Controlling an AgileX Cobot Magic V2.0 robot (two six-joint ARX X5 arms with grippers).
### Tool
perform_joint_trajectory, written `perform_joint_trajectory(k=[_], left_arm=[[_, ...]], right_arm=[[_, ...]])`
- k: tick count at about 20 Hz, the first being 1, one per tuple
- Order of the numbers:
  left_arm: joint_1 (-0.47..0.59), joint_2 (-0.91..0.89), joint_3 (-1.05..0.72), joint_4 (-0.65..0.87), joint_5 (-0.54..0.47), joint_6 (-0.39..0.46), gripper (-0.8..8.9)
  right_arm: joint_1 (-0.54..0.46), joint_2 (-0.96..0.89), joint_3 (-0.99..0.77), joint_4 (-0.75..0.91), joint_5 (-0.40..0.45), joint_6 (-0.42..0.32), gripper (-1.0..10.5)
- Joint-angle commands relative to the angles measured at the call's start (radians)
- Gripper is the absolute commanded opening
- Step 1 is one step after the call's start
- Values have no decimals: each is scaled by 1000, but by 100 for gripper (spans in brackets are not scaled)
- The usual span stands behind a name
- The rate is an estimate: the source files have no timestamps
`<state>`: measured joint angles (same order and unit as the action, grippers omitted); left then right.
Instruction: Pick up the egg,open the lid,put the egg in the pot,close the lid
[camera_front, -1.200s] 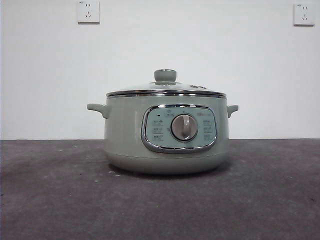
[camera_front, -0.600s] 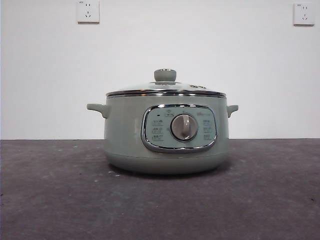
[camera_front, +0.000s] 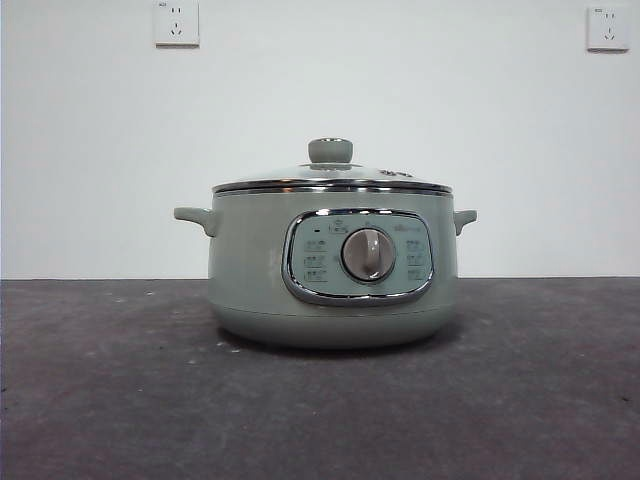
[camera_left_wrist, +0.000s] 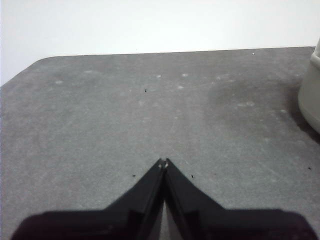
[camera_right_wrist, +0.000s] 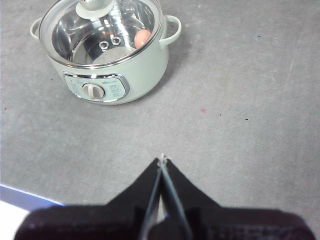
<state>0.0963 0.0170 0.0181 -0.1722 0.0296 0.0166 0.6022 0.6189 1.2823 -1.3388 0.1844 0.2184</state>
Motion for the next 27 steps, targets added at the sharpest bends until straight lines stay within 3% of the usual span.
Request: perform_joint_trajectory(k=[1,11,12,14,16,20,23,27], left_arm=[[3,6,-11,6,0,-7,-4],[3,40,-11,6,0,-7,-4],[3,43,-11,6,0,-7,-4],[3,49,-11,6,0,-7,-4],[3,49,-11,6,0,-7,-4],[3,49,-11,6,0,-7,-4],[3,49,-11,6,0,-7,-4],[3,49,-11,6,0,-7,-4]], right_arm=[[1,0,-9,3,4,10,1],[1,0,-9,6,5,0,1],[-11,-3,-9,13,36,-38,1],[-77,-19,-10,58,121,-43,1],[-211,-57,-37,200,103,-63,1],[-458,-196,-251,569,-93,-214,1],[-552,-314,-492,808,-188,-274,1],[-579,-417,-774,1044,-192,-274,1]])
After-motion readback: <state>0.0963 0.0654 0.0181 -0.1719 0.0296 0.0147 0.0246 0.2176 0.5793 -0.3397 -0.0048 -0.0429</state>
